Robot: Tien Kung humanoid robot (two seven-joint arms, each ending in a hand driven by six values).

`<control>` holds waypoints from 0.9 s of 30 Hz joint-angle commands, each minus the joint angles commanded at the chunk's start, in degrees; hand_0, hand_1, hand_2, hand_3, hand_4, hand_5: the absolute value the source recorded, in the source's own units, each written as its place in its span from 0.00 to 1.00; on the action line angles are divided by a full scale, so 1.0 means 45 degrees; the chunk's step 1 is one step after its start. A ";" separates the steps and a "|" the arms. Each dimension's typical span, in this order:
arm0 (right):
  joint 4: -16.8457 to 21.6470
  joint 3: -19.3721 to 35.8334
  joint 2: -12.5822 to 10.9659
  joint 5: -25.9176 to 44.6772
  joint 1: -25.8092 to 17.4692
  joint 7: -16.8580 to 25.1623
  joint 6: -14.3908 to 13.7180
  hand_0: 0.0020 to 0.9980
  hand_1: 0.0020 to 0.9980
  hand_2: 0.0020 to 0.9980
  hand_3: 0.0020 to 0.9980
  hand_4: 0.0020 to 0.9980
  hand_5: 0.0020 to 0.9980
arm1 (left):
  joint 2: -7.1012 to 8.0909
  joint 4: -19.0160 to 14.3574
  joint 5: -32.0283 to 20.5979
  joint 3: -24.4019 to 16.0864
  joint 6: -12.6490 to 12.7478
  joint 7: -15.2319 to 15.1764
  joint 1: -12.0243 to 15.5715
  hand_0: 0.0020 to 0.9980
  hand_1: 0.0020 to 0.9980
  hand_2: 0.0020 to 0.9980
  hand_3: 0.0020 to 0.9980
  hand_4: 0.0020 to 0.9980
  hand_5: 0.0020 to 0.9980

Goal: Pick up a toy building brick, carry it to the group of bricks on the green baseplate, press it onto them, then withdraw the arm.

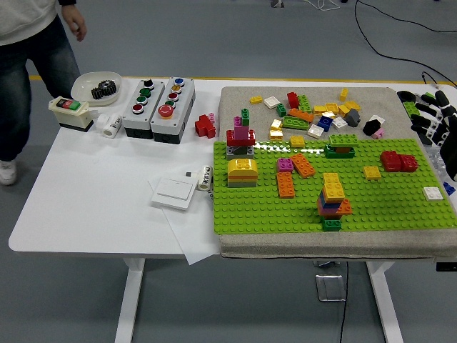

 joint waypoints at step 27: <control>-0.0934 -0.0653 -0.0670 -0.2614 0.0602 0.0919 -0.0791 0.73 0.75 0.76 0.76 0.99 0.72 | -0.0027 0.0010 0.0118 -0.0069 0.0010 0.0053 -0.0056 0.74 0.73 0.72 0.59 0.64 0.67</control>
